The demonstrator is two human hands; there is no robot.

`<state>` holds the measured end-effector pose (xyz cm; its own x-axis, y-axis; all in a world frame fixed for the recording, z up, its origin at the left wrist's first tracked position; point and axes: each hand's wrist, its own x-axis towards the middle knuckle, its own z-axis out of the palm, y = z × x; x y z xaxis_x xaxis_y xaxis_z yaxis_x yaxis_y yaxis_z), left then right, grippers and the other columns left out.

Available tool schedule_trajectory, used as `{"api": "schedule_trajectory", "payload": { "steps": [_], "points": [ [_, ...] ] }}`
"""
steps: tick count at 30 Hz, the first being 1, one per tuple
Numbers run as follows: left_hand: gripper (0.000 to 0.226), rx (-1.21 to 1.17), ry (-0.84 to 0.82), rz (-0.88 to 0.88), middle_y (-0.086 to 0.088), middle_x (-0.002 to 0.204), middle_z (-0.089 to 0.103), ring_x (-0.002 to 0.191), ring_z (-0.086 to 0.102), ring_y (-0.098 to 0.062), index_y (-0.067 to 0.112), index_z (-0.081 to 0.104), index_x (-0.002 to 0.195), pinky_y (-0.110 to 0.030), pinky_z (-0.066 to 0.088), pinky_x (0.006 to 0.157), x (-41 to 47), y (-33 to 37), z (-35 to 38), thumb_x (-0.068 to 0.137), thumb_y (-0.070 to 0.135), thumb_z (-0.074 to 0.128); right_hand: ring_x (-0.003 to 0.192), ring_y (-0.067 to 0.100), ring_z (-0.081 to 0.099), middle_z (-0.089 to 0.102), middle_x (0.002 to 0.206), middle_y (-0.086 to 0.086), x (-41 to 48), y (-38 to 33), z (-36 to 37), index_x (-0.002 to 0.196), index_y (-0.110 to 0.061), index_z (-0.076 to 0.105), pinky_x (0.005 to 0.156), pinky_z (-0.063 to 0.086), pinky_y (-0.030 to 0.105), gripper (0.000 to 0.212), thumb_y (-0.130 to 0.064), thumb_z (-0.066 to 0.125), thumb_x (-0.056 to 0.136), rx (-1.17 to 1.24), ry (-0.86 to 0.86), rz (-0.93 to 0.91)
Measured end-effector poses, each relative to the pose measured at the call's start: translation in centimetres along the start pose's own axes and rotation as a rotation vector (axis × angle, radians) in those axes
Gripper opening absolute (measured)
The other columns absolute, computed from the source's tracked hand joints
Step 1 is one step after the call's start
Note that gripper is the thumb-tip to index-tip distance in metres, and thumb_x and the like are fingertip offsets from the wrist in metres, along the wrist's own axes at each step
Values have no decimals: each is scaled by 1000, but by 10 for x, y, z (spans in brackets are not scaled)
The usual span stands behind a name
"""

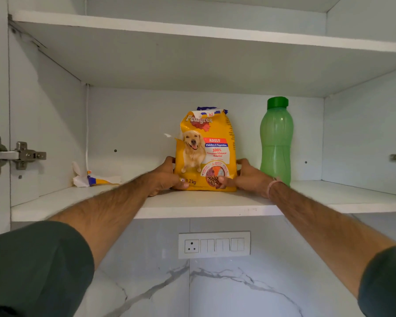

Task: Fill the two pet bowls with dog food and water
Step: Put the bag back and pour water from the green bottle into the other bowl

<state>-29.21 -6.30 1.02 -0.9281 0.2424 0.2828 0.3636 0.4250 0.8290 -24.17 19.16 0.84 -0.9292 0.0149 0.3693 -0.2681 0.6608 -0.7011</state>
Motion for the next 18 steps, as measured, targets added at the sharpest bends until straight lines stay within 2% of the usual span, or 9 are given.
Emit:
{"api": "schedule_trajectory", "payload": {
  "steps": [1,3,5,7,9,12,14,18],
  "points": [
    [94,28,4,-4,-5,134,53,120,56,-24,15,27,151,-37,54,97,0,-1,0,78,5,87,99,24,67,67,108,5,-4,-1,-3,138,-19,34,90,55,40,88,-59,82,76,0,118,-5],
    [104,91,13,-6,-6,143,50,129,52,-26,13,25,150,-43,50,108,0,0,1,72,15,93,86,25,65,66,90,4,-15,-3,-15,129,-13,47,79,49,34,69,-53,80,82,1,485,-73],
    [115,123,5,0,-8,149,44,136,47,-27,10,21,152,-45,45,113,-2,2,4,66,24,97,95,29,62,63,100,8,-26,1,-30,123,-10,50,81,48,35,60,-45,80,83,-66,808,-125],
    [119,163,17,16,-7,152,39,139,44,-27,9,17,153,-42,44,113,-6,6,7,67,33,96,112,35,54,54,124,14,-28,12,-46,129,-7,46,90,49,42,70,-44,81,81,-196,931,-64],
    [123,222,48,23,-8,155,38,140,44,-28,9,15,153,-42,45,112,-11,8,11,66,44,94,128,42,44,41,142,20,-20,25,-57,144,-5,34,102,46,51,92,-47,84,78,-205,879,83],
    [122,292,80,21,-9,156,40,140,46,-29,9,13,153,-40,45,111,-14,11,14,69,51,91,139,46,40,34,154,24,-6,37,-62,158,-12,6,115,38,55,121,-45,88,75,61,623,203],
    [118,336,100,25,-10,156,41,140,46,-29,9,15,152,-39,44,108,-16,12,16,71,51,89,138,42,45,41,152,22,-2,42,-61,158,-12,2,117,39,50,122,-39,89,77,142,488,209],
    [118,412,116,-5,-10,155,42,138,49,-30,10,17,153,-41,46,108,-20,14,17,71,58,86,133,37,50,47,148,19,-2,47,-66,151,-9,16,114,43,47,108,-38,89,77,141,430,199]
  ]
}}
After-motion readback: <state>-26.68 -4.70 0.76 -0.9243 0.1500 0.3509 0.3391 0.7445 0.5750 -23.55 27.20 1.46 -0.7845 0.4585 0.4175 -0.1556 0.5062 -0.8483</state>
